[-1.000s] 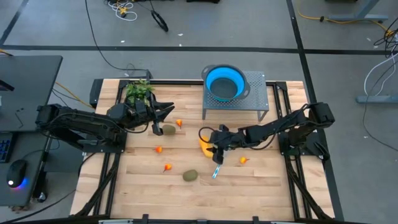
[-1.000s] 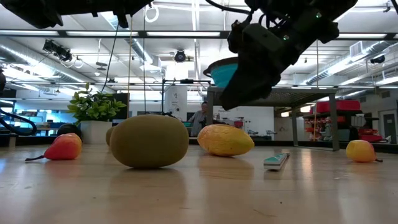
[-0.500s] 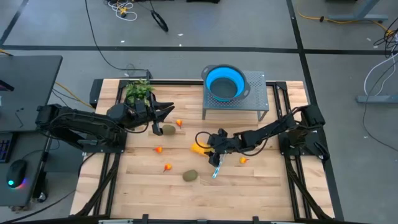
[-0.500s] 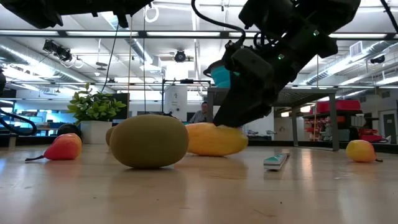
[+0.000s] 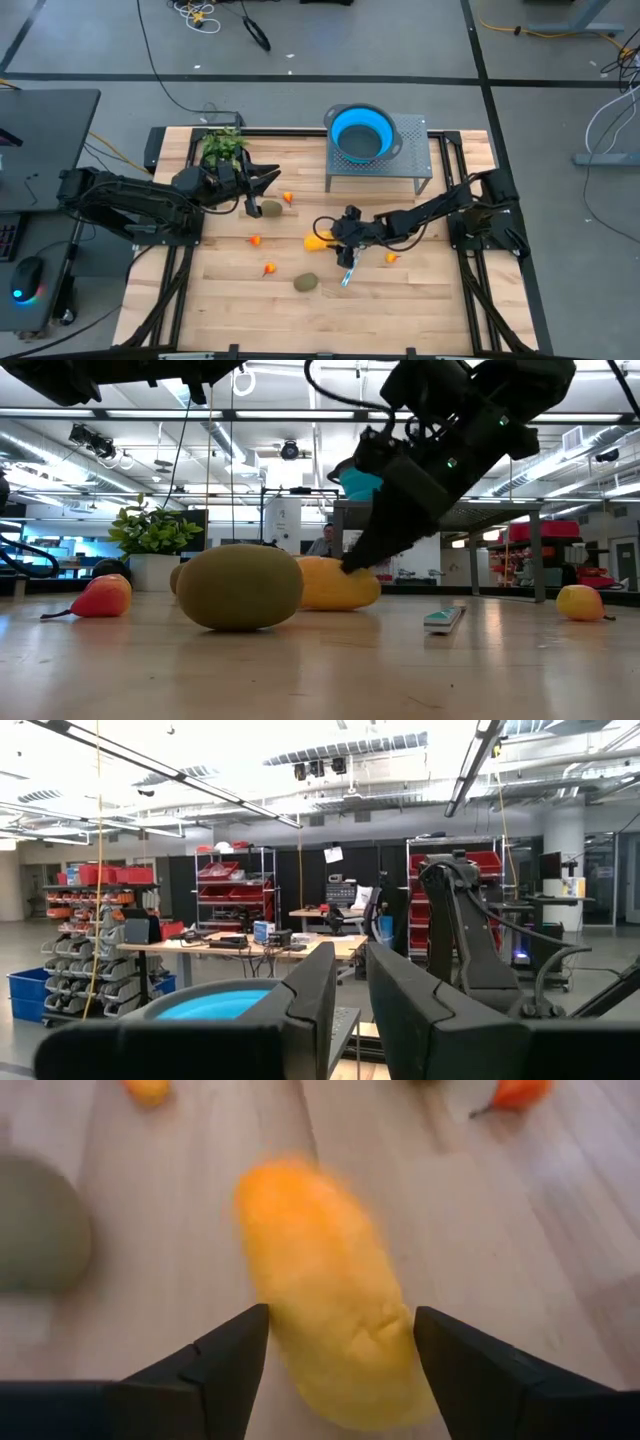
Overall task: Pick & Place Fruit
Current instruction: Put the mango into the blue strainer bowl on the shelf
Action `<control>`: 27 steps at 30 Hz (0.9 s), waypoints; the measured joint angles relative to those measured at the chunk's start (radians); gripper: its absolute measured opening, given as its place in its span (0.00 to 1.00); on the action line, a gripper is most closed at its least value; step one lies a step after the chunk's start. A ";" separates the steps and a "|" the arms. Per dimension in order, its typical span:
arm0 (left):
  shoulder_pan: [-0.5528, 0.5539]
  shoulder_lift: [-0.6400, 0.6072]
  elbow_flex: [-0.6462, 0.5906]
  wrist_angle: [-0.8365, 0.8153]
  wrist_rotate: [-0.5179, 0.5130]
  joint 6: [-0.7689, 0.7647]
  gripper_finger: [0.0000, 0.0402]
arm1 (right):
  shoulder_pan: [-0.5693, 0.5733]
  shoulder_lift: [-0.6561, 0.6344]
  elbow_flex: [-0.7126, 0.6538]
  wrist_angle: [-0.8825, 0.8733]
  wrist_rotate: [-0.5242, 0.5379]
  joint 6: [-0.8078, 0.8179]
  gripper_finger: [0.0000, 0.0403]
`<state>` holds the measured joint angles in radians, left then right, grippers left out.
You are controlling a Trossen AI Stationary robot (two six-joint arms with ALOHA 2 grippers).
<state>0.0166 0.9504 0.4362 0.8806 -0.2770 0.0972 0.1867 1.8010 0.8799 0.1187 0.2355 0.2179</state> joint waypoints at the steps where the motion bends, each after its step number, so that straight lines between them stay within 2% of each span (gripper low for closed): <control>1: 0.000 0.000 0.000 0.000 0.000 0.000 0.18 | 0.000 0.002 -0.002 -0.004 -0.001 -0.022 0.64; 7: 0.000 0.000 0.000 0.000 0.000 0.004 0.18 | -0.001 0.002 -0.002 0.021 -0.001 -0.144 0.65; 15: 0.000 0.000 0.000 0.000 0.000 0.008 0.18 | -0.014 0.002 -0.002 0.092 0.005 -0.143 0.69; 20: 0.000 0.000 0.000 0.000 0.000 0.005 0.18 | -0.023 0.044 -0.001 0.165 -0.074 -0.137 0.71; 27: 0.000 0.000 0.000 0.000 0.000 0.006 0.18 | -0.023 0.097 -0.001 0.172 -0.070 -0.132 0.74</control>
<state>0.0170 0.9504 0.4362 0.8809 -0.2771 0.1029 0.1638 1.8982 0.8787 0.2910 0.1653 0.0856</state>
